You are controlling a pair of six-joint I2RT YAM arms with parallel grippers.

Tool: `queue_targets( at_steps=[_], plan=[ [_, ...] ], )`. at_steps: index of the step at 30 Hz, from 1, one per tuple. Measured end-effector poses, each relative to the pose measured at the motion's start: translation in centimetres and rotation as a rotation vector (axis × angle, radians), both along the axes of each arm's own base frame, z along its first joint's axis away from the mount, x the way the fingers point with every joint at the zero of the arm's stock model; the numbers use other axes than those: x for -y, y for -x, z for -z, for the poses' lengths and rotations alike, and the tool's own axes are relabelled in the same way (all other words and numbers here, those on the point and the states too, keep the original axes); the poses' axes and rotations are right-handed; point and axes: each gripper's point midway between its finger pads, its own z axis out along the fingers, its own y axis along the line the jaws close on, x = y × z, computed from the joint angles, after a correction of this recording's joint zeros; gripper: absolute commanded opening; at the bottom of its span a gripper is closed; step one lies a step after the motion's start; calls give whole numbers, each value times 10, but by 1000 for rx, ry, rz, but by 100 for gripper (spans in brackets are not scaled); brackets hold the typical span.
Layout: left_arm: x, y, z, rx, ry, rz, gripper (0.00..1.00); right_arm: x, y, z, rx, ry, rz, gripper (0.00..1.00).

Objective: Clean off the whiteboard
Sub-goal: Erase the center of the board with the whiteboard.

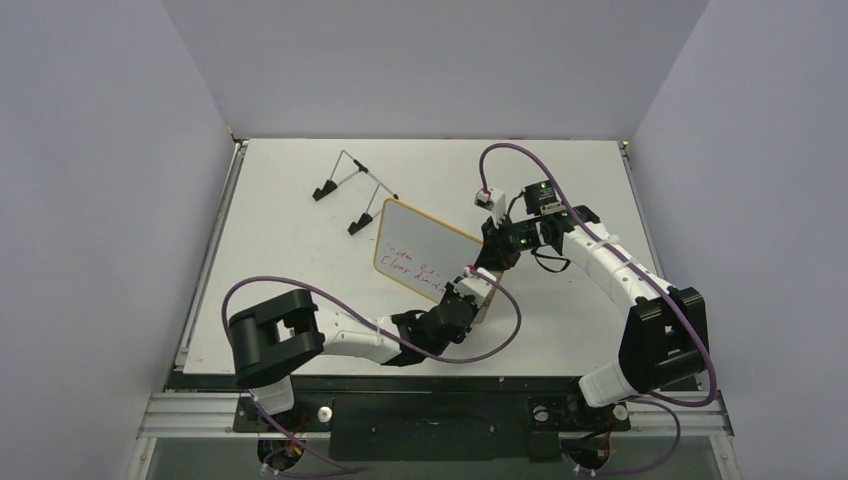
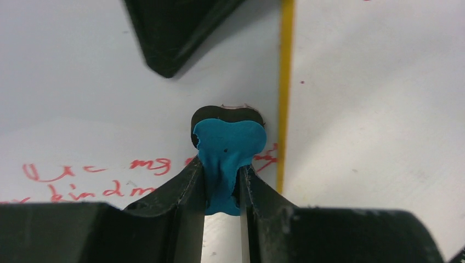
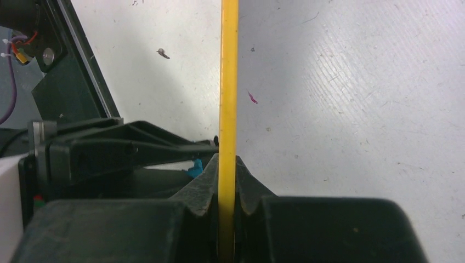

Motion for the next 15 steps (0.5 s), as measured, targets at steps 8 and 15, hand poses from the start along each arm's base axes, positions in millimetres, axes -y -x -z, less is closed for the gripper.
queue_targets(
  at_steps=[8,15],
  plan=[
    [-47,-32,4,8,-24,-148,0,-1,-5,-1,24,-1,5,0],
    [-88,-45,8,-7,-20,-223,0,-1,-3,-1,13,-2,1,0]
  ],
)
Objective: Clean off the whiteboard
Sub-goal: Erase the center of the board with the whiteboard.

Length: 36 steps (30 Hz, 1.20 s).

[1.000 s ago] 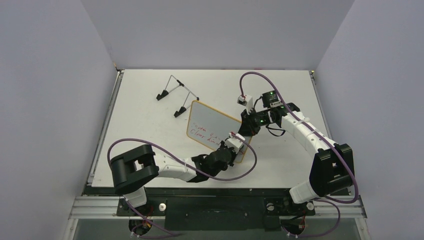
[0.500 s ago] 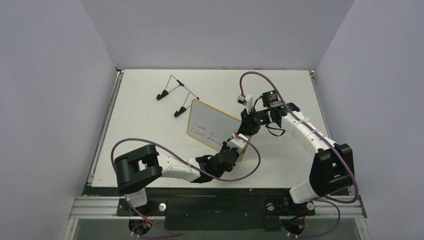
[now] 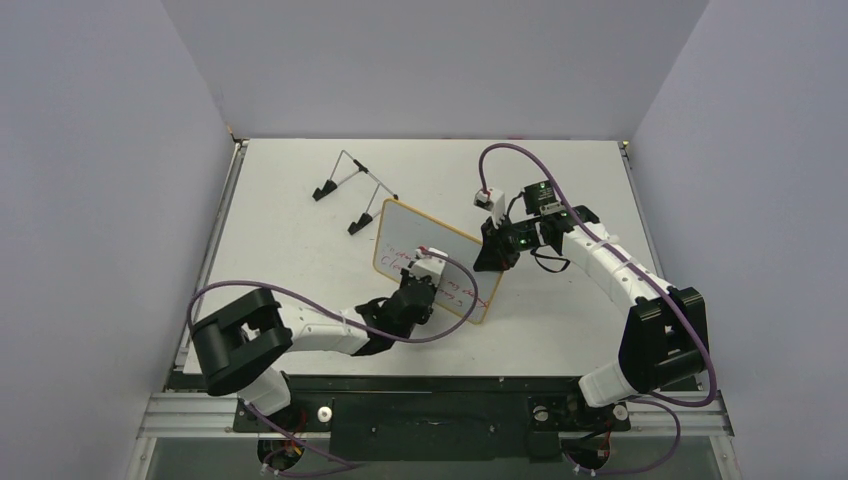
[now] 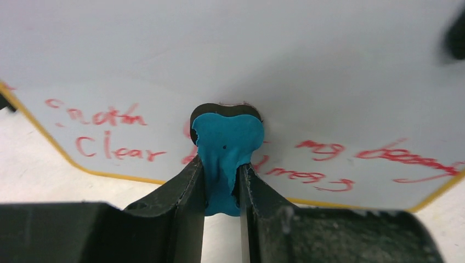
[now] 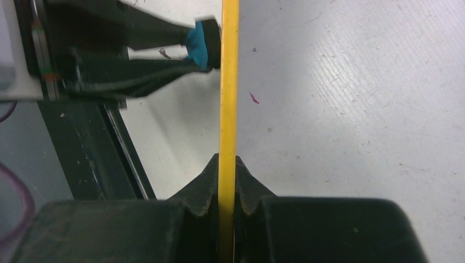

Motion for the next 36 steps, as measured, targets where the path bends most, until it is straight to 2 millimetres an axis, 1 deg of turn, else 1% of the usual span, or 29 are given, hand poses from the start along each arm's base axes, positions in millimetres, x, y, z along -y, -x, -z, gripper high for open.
queue_targets(
  at_steps=[3,5,8,11,13,17,20,22,24,27,29,31,36],
  plan=[
    [-27,-8,-5,-14,41,-40,0,0,4,1,-15,-1,-6,0],
    [-39,-15,-14,-16,88,-58,0,-1,5,0,-17,-2,-10,0],
    [-52,-24,-28,-13,156,-73,0,-2,7,1,-24,-3,-13,0],
    [-59,-29,-35,-15,199,-70,0,-2,8,1,-28,-3,-13,0],
    [-57,-30,-36,-22,218,-47,0,-1,8,1,-28,-3,-13,0],
    [-40,-23,-37,-45,255,42,0,-1,8,1,-28,-3,-13,0],
    [-23,-15,-25,-80,246,103,0,-2,8,1,-28,-3,-14,0],
    [-10,-6,-15,-108,230,150,0,-2,8,1,-29,-3,-14,0],
    [2,3,-8,-127,218,191,0,-1,8,1,-28,-2,-13,0],
    [13,13,-9,-136,221,236,0,-1,8,1,-29,-1,-14,0],
    [14,14,-13,-136,233,255,0,-1,8,1,-28,0,-14,0],
    [4,11,-20,-132,255,252,0,-1,8,1,-28,1,-14,0],
    [-53,-4,-58,-64,329,201,0,2,9,2,-37,5,-11,0]
  ],
)
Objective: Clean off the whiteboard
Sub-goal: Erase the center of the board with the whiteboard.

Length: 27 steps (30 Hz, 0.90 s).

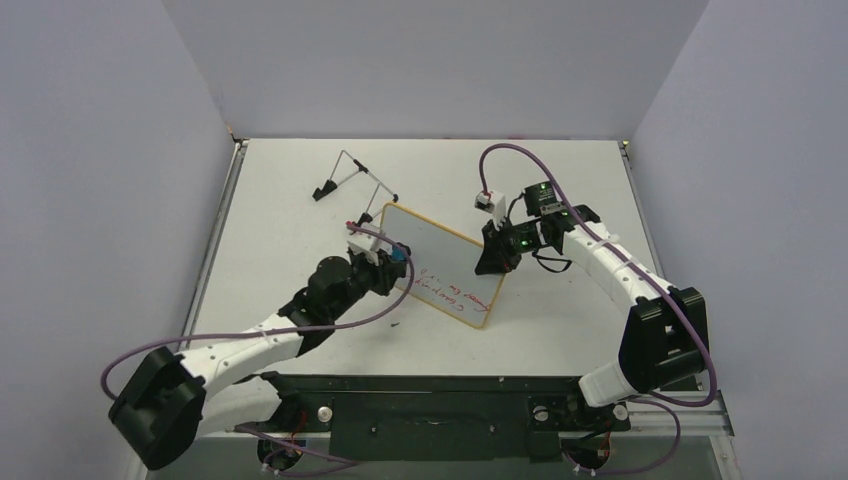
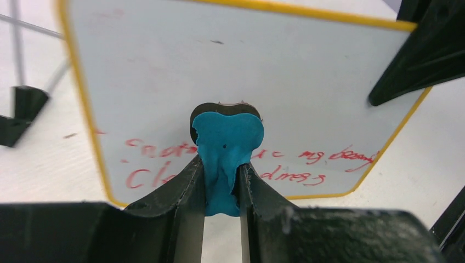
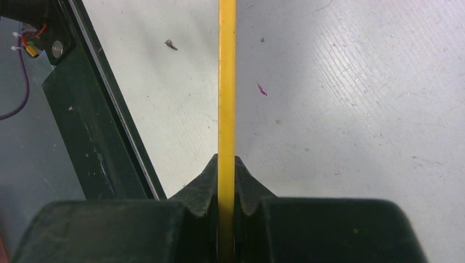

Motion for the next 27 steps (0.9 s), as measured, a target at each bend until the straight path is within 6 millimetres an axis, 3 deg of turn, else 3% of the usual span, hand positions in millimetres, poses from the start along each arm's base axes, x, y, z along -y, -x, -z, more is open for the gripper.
queue_targets(
  at_steps=[3,7,14,21,27],
  plan=[
    [-32,-4,-25,47,33,-42,0,1,2,-2,-10,8,-4,0],
    [-48,3,-32,56,34,-52,0,4,2,-7,-17,39,-34,0],
    [-57,8,0,-44,-44,-52,0,15,-6,-6,-39,93,-89,0],
    [-61,4,54,-142,-158,-49,0,23,-6,-3,-73,99,-97,0],
    [-58,-7,68,-98,-206,-86,0,24,-7,5,-135,78,-92,0]
  ],
)
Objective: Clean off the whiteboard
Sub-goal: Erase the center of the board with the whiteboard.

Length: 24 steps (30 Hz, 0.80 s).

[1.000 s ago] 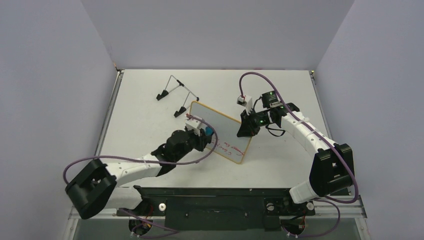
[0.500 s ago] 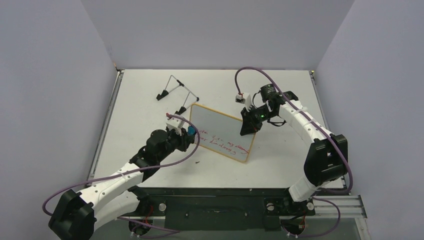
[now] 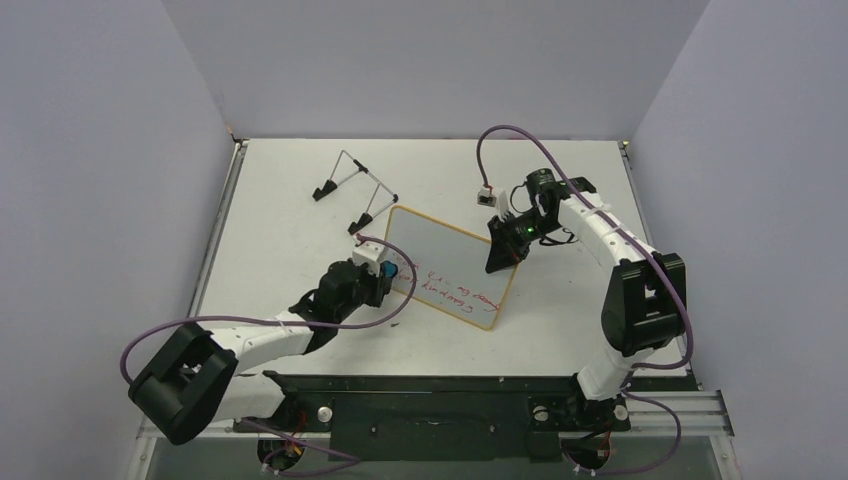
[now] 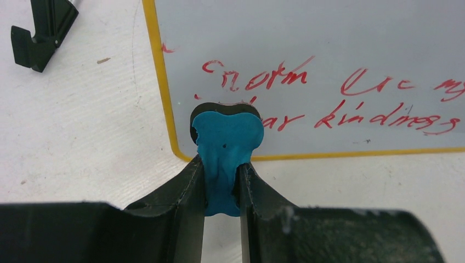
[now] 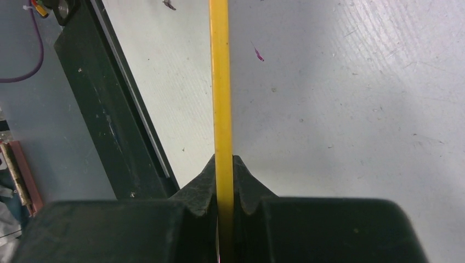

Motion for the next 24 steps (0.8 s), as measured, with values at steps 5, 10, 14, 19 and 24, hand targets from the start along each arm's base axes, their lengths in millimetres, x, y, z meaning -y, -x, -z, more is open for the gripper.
queue_targets(
  at_steps=[5,10,14,19,24],
  plan=[
    [3,-14,6,57,-32,-39,0,-2,1,5,-42,-18,3,0],
    [-3,-24,20,77,-87,-85,0,-2,2,6,-52,-22,2,0],
    [-6,-31,14,117,-96,-109,0,-2,2,6,-53,-22,3,0],
    [-12,-40,7,146,-102,-144,0,-2,2,6,-54,-22,3,0],
    [-9,-58,-11,183,-100,-176,0,-2,2,7,-61,-22,4,0]
  ],
)
